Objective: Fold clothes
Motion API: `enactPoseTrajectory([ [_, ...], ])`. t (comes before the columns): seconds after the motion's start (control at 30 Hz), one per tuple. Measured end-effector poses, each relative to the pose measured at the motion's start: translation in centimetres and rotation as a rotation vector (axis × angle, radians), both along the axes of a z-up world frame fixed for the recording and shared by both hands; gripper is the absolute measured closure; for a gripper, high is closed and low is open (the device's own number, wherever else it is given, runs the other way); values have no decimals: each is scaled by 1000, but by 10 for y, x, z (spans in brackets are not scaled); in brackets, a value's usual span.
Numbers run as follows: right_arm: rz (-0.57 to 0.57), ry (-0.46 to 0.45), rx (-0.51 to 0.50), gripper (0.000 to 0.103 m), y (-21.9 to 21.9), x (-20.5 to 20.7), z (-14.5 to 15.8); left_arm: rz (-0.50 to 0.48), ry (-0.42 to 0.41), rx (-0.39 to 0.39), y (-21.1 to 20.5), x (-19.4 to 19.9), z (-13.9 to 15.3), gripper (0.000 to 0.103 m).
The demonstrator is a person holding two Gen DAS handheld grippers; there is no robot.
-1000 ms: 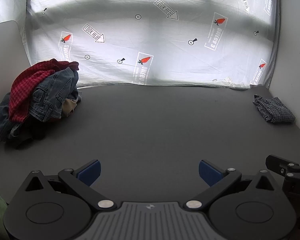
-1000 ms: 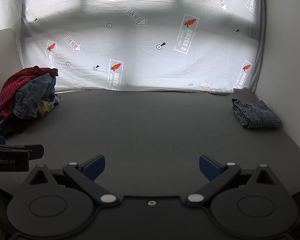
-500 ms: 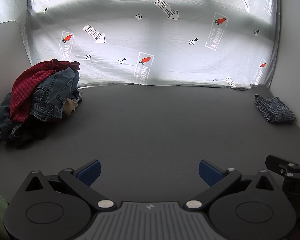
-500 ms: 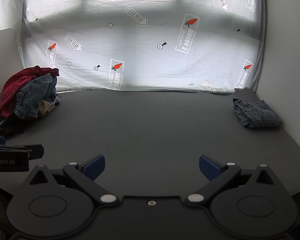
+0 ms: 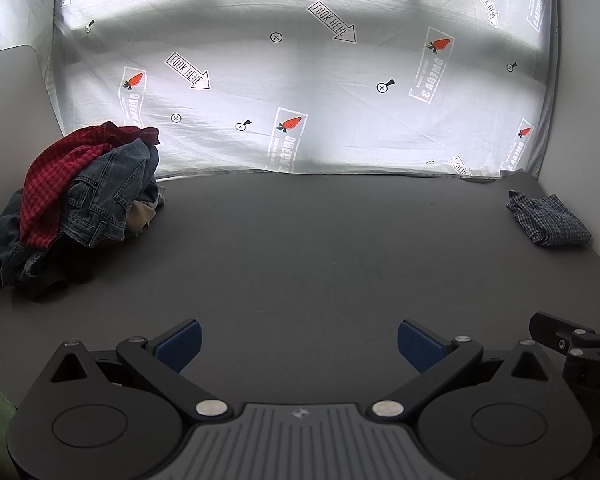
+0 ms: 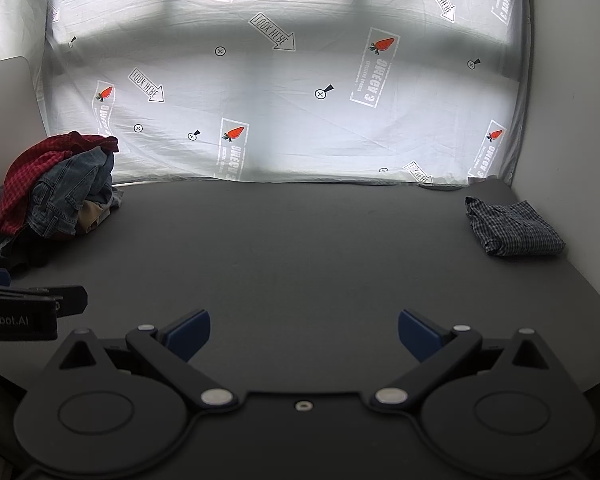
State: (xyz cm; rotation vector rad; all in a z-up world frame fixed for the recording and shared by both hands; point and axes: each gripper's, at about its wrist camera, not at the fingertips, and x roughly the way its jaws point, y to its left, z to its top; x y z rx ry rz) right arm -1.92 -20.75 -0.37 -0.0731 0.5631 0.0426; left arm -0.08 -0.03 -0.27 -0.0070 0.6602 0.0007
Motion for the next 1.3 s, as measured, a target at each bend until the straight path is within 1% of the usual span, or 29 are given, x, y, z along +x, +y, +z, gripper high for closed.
enactPoseTrajectory([
  [0.6,-7,-1,10,1,-4,1,-1,-14,-7,1,-2,3,1,0],
  [0.73,-9,-11,24,1,-7,2,1,-28,-11,-10,-3,7,2,0],
  [0.83,1,-13,43,0,-9,6,1,-39,-17,-40,-3,11,2,0],
  [0.9,14,-14,63,0,-11,10,1,-47,-24,-84,0,15,2,0],
  [1.0,26,-21,106,0,-17,21,0,-46,-41,-183,7,24,2,0],
  [1.07,26,-31,137,0,-22,31,-1,-26,-58,-258,14,33,1,0],
  [1.13,38,-40,188,0,-29,44,-2,-6,-81,-325,20,44,2,0],
  [1.23,38,-48,239,0,-37,74,-4,17,-122,-439,31,63,5,0],
  [1.3,33,-48,267,0,-39,98,-5,47,-139,-481,37,78,11,0],
])
